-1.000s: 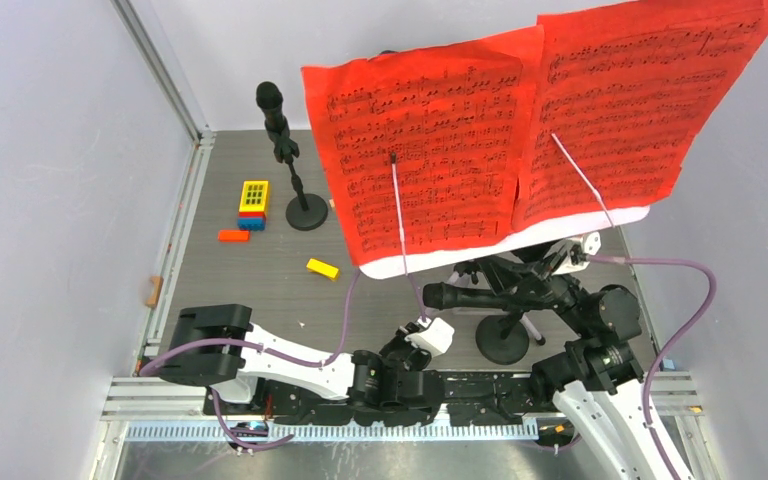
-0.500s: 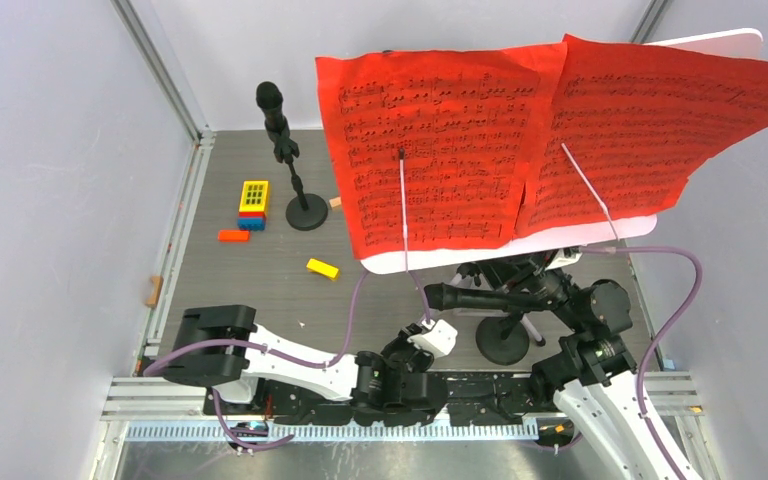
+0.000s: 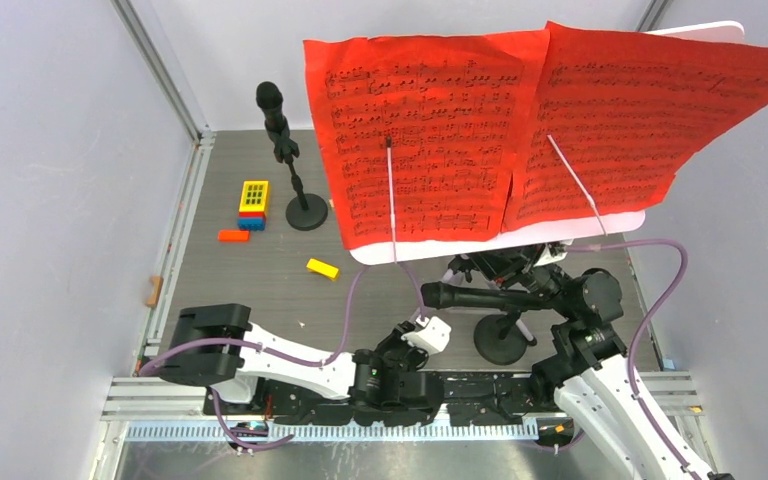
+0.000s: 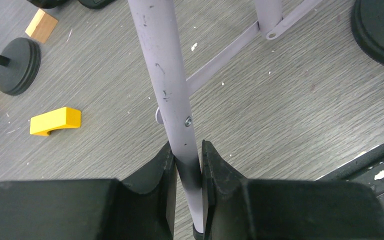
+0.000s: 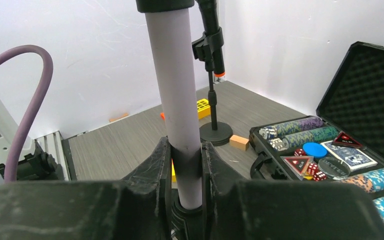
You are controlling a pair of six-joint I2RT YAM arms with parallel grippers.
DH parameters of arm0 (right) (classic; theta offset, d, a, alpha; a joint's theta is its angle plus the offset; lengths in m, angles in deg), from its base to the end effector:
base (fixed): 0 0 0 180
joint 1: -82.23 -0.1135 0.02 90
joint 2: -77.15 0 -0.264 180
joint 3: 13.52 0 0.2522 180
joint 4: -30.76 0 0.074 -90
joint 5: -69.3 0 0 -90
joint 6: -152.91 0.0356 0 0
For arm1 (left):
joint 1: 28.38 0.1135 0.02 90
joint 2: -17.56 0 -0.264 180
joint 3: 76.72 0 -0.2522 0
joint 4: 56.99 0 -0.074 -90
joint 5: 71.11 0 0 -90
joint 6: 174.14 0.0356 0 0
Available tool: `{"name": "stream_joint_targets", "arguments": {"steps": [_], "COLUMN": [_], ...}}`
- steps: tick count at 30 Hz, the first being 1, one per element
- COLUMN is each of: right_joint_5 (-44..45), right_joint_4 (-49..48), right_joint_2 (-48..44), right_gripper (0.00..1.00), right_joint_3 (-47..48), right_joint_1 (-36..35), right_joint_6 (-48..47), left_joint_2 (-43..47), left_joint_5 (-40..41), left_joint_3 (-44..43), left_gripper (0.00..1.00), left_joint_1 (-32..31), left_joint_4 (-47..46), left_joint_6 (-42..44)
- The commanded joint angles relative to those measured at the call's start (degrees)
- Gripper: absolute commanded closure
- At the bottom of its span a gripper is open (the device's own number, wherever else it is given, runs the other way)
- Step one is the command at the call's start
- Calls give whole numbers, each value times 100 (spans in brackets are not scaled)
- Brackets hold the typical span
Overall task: Pack up the instrument practice props
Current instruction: Move the music stand to the center of the board.
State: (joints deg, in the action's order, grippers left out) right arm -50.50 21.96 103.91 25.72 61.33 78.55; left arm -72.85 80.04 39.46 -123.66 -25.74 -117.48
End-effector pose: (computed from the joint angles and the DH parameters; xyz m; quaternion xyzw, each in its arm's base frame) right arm 0.1135 0.0623 0.3249 -0.2371 0.5351 0.3879 0.7120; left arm 0.0038 -0.2976 0.1874 0.3049 0.7818 -0.0030 0.5438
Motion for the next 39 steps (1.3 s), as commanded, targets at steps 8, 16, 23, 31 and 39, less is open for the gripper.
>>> {"name": "stream_joint_targets", "arguments": {"steps": [8, 16, 23, 31, 39], "right_joint_5": [662, 257, 409, 406, 230], "right_joint_4": [-938, -1159, -567, 520, 245], "right_joint_2": [1072, 1703, 1428, 639, 921], "right_gripper": [100, 100, 100, 100, 100], "right_joint_3": [267, 561, 664, 678, 672], "right_joint_1": [69, 2, -324, -646, -730], "right_joint_6": [581, 501, 258, 70, 178], "left_joint_2": [40, -343, -995, -528, -451], "left_joint_5": [-507, -300, -72, -300, -357], "left_joint_3": [317, -31, -622, -392, -460], "left_gripper": [100, 100, 100, 100, 100], "left_joint_1": [-253, -479, -760, -913, -1085], "left_joint_4": [1936, 3102, 3753, 3011, 3356], "left_joint_6": [-733, -2150, -2509, -2217, -2470]}}
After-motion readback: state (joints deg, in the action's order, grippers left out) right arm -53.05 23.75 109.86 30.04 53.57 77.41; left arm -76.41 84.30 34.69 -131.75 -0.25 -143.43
